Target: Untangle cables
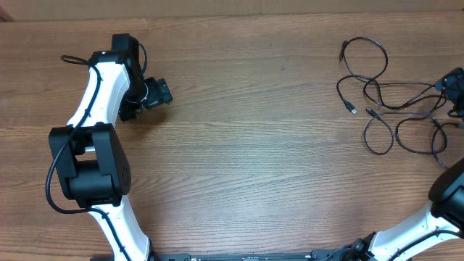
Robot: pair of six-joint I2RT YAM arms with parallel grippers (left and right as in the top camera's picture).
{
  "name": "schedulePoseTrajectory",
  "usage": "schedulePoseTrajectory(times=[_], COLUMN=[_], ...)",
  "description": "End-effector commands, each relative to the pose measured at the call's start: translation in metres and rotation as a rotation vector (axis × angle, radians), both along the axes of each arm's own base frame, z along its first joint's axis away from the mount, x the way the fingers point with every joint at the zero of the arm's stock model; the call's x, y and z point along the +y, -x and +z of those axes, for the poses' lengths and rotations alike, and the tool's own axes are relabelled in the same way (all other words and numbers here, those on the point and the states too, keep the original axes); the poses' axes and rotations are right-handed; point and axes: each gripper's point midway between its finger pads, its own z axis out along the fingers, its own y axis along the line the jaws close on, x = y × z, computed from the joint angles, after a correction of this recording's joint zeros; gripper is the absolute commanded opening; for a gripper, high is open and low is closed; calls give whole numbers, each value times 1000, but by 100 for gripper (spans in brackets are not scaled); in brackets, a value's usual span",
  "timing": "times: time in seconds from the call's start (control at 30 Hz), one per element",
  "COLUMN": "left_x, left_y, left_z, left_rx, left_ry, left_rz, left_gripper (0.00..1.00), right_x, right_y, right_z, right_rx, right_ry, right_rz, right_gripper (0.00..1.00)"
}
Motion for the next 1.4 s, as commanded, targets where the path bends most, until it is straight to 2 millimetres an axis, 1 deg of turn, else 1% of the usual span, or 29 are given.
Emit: schedulePoseTrajectory(times=[0.0,0.23,0.37,0.4,0.53,0.6,0.63,0.67,0.7,0.77,0.87,0.9,0.93,1.0,1.03,1.23,1.27,1.3,1.37], left_x=[-2,-2,-2,-2,-2,-2,-2,-2,-2,-2,-2,-2,-2,-2,-2,-2,-2,-2,-2], left_y=[2,2,2,2,2,2,2,2,2,2,2,2,2,2,2,2,2,2,2], left_z=[-2,-2,-2,-2,-2,-2,-2,-2,-2,-2,-2,-2,-2,-2,-2,-2,-2,-2,-2], left_rx=[7,6,7,6,7,7,7,7,7,7,6,7,6,7,7,6,7,7,7], left_ry=[-7,-7,-7,-7,-7,-7,-7,-7,-7,-7,-7,-7,-7,-7,-7,-7,-7,-7,-7], left_rz=[-14,-14,-14,-14,-14,-14,-14,-14,-14,-14,-14,-14,-14,-14,-14,-14,-14,-14,-14], left_gripper=[100,100,100,99,100,99,100,100,99,99,100,100,100,99,99,100,100,100,100], right_x=[-3,0,2,3,10,15,17,22,26,35,56,62,73,91,104,179,190,209,226], right_y=[-5,-6,-6,-6,-4,-2,0,3,5,7,7,7,4,-1,-6,-31,-33,-36,-37], right_z=[24,26,40,47,86,112,120,140,154,173,200,205,212,219,221,221,219,215,209], right_rx=[-46,-49,-71,-81,-147,-191,-205,-240,-265,-301,-354,-365,-382,-400,-409,-431,-430,-426,-417], right_ry=[31,34,51,58,107,140,150,175,193,217,246,251,256,256,253,217,210,197,183], right_rz=[-1,5,8,10,19,24,25,29,35,47,83,95,118,158,188,361,386,427,466], right_gripper=[100,100,100,100,100,100,100,100,100,100,100,100,100,100,100,100,100,100,100])
